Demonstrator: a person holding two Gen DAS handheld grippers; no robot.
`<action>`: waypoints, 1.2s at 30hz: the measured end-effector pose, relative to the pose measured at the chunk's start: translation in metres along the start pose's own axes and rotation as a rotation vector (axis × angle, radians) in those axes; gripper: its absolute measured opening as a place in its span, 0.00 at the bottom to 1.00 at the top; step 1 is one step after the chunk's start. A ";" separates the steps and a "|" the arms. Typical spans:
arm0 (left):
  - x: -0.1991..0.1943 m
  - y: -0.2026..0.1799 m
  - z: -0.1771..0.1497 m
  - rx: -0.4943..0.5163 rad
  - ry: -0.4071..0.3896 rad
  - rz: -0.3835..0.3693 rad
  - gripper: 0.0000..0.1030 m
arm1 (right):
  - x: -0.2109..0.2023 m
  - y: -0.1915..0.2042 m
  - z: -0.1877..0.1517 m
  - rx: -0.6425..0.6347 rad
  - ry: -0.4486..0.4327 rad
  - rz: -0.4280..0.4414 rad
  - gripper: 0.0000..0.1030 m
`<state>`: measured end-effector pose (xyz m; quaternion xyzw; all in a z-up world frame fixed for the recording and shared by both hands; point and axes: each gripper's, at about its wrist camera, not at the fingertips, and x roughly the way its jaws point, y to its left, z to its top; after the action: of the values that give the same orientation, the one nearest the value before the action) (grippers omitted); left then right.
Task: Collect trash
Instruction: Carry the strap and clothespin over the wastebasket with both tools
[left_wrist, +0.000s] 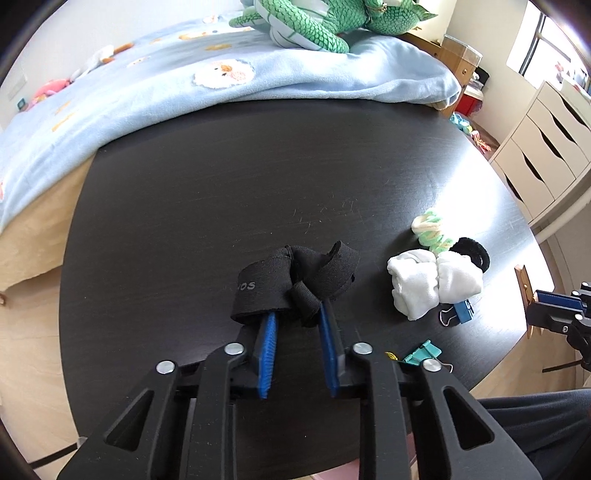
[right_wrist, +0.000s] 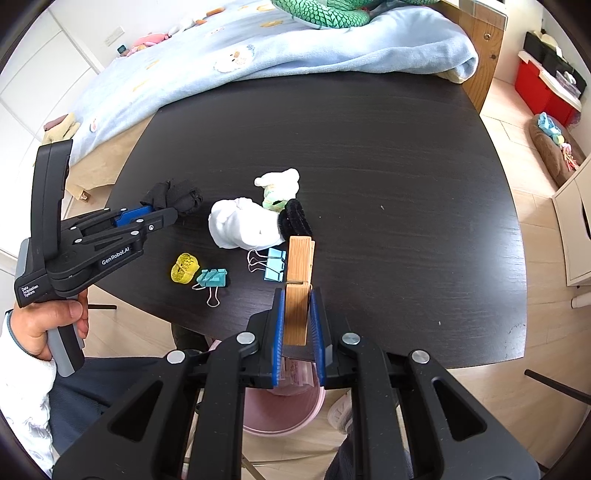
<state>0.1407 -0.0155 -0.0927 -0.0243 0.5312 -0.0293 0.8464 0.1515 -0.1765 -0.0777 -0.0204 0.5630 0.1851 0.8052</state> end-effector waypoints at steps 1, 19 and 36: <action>-0.001 0.000 0.000 0.004 -0.001 0.000 0.18 | 0.000 0.001 0.000 -0.002 -0.001 0.000 0.13; -0.068 -0.013 -0.018 0.084 -0.115 -0.008 0.17 | -0.035 0.017 -0.007 -0.064 -0.076 -0.017 0.13; -0.139 -0.043 -0.073 0.158 -0.221 -0.068 0.17 | -0.095 0.051 -0.051 -0.181 -0.190 0.000 0.13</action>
<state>0.0138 -0.0485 0.0036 0.0215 0.4299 -0.0967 0.8974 0.0611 -0.1680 -0.0005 -0.0755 0.4650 0.2364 0.8498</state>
